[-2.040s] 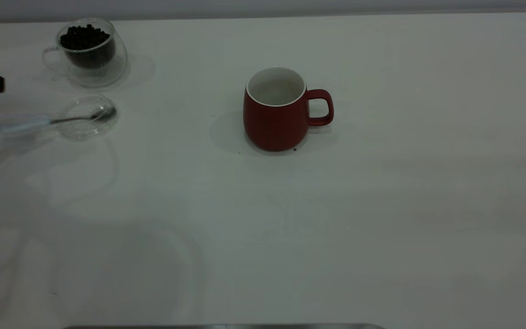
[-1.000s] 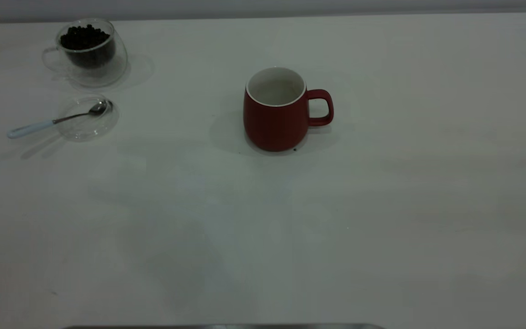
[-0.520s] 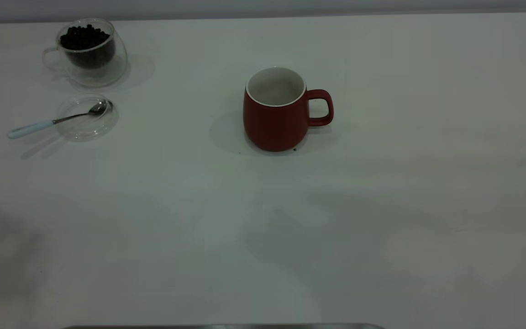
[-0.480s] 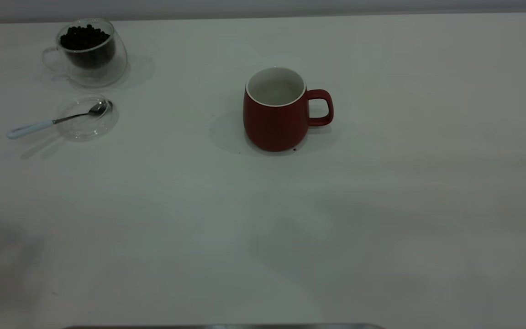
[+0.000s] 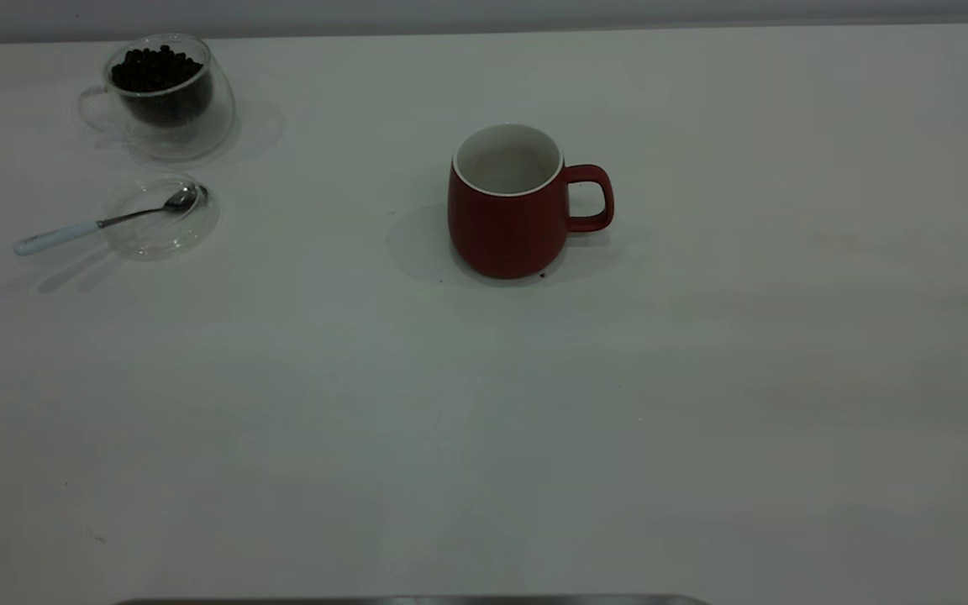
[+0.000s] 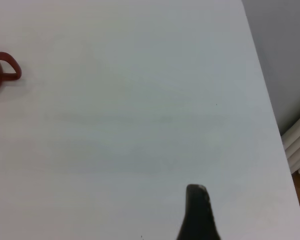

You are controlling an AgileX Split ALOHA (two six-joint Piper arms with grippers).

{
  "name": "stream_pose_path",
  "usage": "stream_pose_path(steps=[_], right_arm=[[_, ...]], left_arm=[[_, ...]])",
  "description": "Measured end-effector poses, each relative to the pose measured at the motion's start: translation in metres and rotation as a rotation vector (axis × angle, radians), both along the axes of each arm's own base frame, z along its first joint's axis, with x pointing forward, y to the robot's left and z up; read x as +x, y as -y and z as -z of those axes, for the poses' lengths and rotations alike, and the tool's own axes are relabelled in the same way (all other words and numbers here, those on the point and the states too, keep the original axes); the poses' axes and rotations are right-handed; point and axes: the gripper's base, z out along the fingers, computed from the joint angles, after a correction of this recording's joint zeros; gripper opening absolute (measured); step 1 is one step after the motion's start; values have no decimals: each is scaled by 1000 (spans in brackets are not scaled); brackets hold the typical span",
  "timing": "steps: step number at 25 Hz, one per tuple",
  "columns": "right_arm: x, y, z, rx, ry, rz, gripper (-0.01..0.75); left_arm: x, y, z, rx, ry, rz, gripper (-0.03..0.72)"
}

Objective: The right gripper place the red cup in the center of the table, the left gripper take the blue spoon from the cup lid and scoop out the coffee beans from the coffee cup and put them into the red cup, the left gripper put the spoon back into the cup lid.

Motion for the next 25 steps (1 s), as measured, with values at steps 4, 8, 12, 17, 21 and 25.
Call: stream_pose_path(steps=[4,8,12,17,21,25], right_arm=[[0,0,0,0,0,0,590],[0,0,0,0,0,0,590],[0,0,0,0,0,0,590],[0,0,0,0,0,0,590],[0,0,0,0,0,0,590],[0,0,0,0,0,0,590]], left_arm=[[-20,-9,35,32,25,-60,584],[-26,-13,68,25,1,-120,584],[-22,-13,92,22,-63,-135,584],[-17,-11,106,11,-105,-133,584],[-16,-11,106,8,-102,-131,584],[-16,-11,106,8,-100,-131,584]])
